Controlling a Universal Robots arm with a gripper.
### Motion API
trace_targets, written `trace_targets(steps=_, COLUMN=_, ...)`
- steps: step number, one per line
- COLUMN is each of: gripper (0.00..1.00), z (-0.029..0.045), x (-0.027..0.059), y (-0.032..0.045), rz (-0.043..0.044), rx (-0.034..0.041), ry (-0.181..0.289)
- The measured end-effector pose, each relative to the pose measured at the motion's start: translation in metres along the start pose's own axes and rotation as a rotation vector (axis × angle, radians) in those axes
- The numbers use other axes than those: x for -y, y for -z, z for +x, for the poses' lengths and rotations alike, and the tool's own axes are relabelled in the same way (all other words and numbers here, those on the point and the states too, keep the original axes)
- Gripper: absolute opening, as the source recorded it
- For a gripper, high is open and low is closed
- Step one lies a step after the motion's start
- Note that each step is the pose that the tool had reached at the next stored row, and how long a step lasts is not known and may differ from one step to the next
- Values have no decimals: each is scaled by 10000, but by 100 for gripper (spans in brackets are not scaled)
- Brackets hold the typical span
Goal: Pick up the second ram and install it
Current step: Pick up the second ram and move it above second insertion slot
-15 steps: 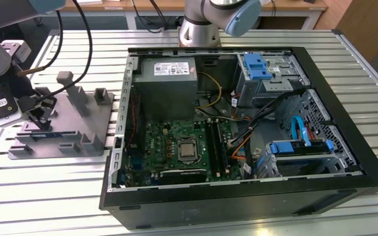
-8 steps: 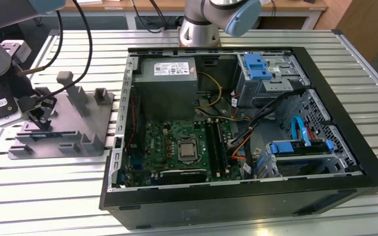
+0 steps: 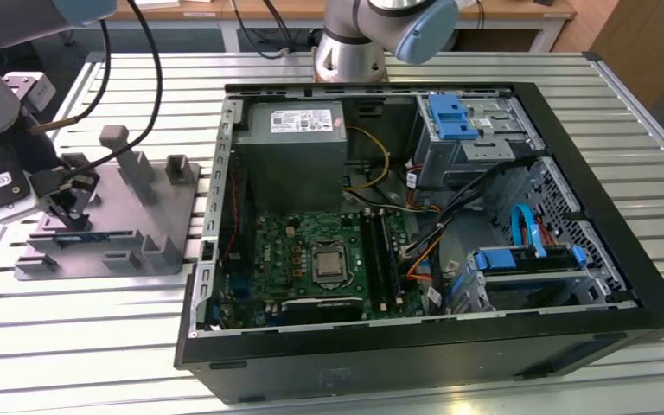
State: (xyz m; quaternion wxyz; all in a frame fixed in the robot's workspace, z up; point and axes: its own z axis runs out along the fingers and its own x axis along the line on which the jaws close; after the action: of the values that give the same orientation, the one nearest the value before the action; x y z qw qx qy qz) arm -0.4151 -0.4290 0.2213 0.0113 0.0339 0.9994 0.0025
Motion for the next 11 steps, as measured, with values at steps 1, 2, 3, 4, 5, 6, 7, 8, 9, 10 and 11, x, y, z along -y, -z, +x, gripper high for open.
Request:
trace_targets(steps=1, gripper=10, z=0, x=0, y=-1, rz=47, rx=5, ry=1)
trace_targets(steps=2, gripper=10, z=0, x=1, y=-1, rz=65, rx=6, ry=3)
trace_targets(steps=3, gripper=10, z=-1, x=1, y=-1, rz=71, rx=5, ry=4)
trace_targets(steps=4, gripper=10, z=0, x=1, y=0, rz=75, rx=4, ry=4)
trace_targets(steps=5, gripper=10, z=0, x=1, y=0, rz=74, rx=3, ry=20)
trace_targets(steps=6, gripper=10, z=0, x=0, y=0, rz=72, rx=3, ry=88)
trace_targets(steps=7, gripper=10, z=0, x=0, y=0, rz=68, rx=3, ry=219)
trace_targets(steps=8, gripper=10, z=0, x=0, y=-1, rz=65, rx=3, ry=388)
trace_targets(steps=9, gripper=10, z=0, x=-1, y=-2, rz=60, rx=3, ry=565)
trace_targets(steps=10, gripper=10, z=0, x=0, y=-2, rz=55, rx=4, ry=752)
trace_targets(steps=11, gripper=10, z=0, x=0, y=-2, rz=52, rx=3, ry=922)
